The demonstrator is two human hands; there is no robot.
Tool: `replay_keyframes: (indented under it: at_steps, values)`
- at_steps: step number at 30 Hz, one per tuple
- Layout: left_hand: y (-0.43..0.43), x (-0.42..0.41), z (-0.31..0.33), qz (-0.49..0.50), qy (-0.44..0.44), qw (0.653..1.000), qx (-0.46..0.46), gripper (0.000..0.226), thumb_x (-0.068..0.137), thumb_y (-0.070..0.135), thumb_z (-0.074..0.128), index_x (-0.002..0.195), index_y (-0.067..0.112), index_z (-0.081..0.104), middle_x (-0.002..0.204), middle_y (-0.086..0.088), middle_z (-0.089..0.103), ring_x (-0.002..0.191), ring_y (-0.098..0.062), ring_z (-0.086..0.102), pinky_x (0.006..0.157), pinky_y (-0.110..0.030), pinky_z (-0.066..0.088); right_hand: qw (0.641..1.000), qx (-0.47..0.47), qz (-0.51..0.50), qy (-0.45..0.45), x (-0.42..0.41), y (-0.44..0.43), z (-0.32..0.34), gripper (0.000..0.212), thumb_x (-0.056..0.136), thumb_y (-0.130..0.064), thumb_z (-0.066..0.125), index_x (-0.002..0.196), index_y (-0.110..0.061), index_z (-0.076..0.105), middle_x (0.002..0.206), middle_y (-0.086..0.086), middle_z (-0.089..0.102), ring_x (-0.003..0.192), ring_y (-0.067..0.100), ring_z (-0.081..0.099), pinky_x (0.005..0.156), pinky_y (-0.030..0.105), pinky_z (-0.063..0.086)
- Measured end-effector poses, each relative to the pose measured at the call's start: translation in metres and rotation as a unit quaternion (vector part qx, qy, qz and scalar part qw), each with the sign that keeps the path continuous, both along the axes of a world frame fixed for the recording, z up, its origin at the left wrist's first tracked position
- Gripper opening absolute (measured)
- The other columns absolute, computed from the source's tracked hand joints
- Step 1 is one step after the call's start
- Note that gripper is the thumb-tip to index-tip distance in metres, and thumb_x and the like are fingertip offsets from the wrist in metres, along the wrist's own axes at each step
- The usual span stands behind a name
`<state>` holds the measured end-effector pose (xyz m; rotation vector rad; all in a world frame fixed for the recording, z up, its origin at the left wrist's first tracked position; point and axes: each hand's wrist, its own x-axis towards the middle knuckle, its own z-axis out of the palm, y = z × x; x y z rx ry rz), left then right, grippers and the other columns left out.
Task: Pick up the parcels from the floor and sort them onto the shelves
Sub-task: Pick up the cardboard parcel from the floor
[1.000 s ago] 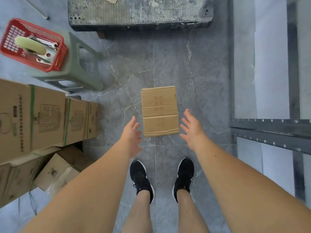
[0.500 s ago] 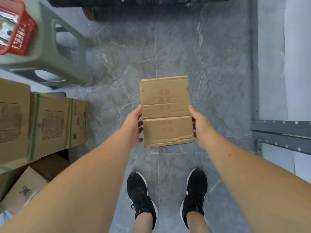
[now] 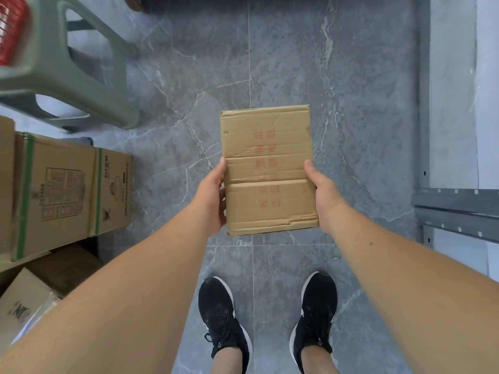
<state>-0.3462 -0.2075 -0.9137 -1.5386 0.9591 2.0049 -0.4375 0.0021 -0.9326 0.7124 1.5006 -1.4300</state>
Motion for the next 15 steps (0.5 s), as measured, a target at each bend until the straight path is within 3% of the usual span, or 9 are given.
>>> replay_keyframes:
  at_steps: [3,7,10,15]
  values:
    - [0.002,0.0,0.008,-0.014,0.005,1.0,-0.006,0.07,0.091,0.078,0.054,0.138,0.028,0.069,0.133,-0.006,0.076,0.123,-0.032,0.071,0.11,-0.055,0.051,1.0,0.004,-0.003,0.006,0.001,-0.002,0.006,0.055,0.103,-0.057,0.057,0.146,-0.024,0.066,0.141,0.0,0.071,0.131,0.024,0.066,0.12,0.049,0.046]
    - [0.002,-0.004,0.026,-0.029,0.009,0.999,-0.01,0.065,0.091,0.077,0.056,0.128,0.027,0.076,0.118,-0.005,0.082,0.105,-0.028,0.08,0.09,-0.049,0.06,1.0,0.0,-0.009,0.01,-0.001,-0.006,0.022,0.057,0.102,-0.058,0.058,0.148,-0.023,0.064,0.144,0.001,0.069,0.133,0.025,0.065,0.121,0.049,0.045]
    - [-0.002,-0.008,0.042,-0.021,0.008,0.999,-0.023,0.065,0.09,0.077,0.057,0.126,0.027,0.076,0.114,-0.005,0.083,0.099,-0.027,0.081,0.084,-0.046,0.059,1.0,-0.008,-0.015,0.019,-0.006,-0.011,0.039,0.055,0.104,-0.055,0.057,0.147,-0.022,0.064,0.144,0.001,0.07,0.133,0.024,0.065,0.122,0.048,0.044]
    - [-0.007,-0.019,0.083,-0.006,0.021,0.999,-0.037,0.065,0.093,0.076,0.054,0.129,0.026,0.075,0.117,-0.005,0.082,0.106,-0.028,0.08,0.092,-0.049,0.059,1.0,-0.02,0.001,0.023,-0.022,-0.019,0.078,0.058,0.103,-0.058,0.055,0.148,-0.022,0.064,0.147,0.002,0.068,0.137,0.026,0.063,0.123,0.05,0.042]
